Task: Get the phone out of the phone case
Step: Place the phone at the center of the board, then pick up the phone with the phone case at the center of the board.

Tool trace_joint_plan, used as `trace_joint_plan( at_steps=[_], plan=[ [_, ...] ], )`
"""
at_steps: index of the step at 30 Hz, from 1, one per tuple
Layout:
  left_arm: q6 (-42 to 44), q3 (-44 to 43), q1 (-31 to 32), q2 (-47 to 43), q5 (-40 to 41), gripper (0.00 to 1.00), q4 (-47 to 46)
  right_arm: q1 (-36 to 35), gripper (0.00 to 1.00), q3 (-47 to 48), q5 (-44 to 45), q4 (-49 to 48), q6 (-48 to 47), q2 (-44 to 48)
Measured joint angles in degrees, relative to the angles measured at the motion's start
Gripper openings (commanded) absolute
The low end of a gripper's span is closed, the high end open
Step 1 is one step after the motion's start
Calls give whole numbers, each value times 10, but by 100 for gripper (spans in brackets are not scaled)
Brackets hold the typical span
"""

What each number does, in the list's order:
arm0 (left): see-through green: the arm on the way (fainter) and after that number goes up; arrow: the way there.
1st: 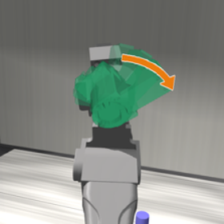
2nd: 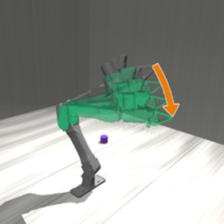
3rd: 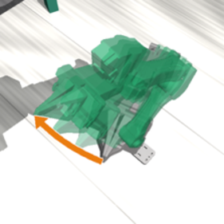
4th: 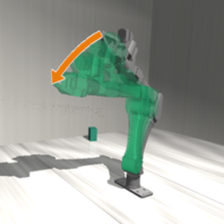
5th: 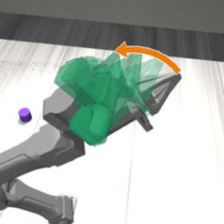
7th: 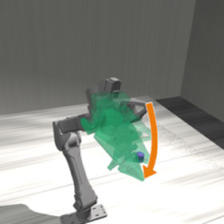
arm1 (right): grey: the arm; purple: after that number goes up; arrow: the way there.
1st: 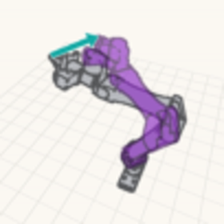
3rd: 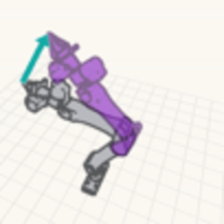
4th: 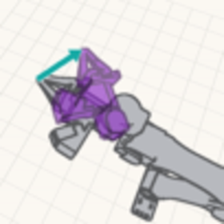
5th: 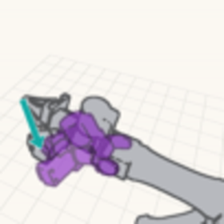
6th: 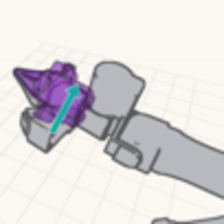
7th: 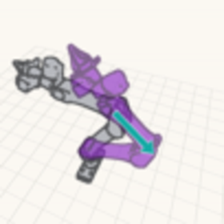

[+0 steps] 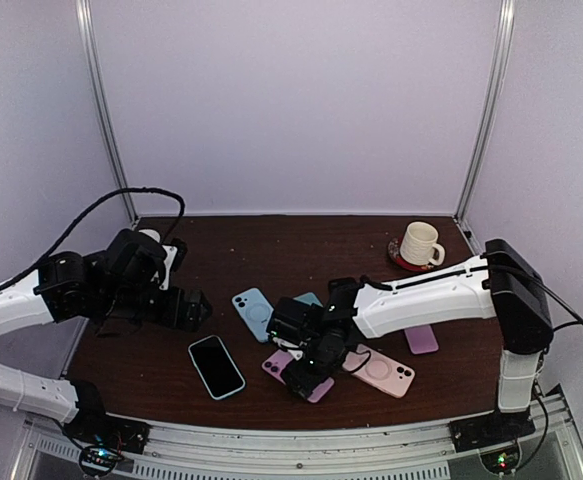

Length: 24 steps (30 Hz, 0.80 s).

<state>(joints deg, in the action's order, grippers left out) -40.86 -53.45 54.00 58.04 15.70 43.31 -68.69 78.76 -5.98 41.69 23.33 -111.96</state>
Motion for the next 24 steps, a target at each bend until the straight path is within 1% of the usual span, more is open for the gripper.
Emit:
trace_joint_plan(
  at_steps=[1, 4, 7, 15, 19, 24],
  plan=[
    [-14, 8, 0, 0, -8, 98, 2, 2, 62, 4, 0, 6, 2, -6],
    [-45, 33, 0, -3, -25, 97, 12, 5, 71, 10, 0, 15, 5, -16],
    [-65, 55, 0, -9, -33, 98, 19, 7, 78, 14, 0, 26, 5, -18],
    [-88, 73, 0, -24, -39, 98, 20, 7, 88, 24, 1, 38, 5, -18],
    [-91, 78, 0, -24, -39, 97, 20, 7, 99, 41, 1, 41, 7, -18],
    [-92, 81, 0, -24, -35, 98, 21, 5, 100, 75, 6, 52, 16, -18]
  ],
)
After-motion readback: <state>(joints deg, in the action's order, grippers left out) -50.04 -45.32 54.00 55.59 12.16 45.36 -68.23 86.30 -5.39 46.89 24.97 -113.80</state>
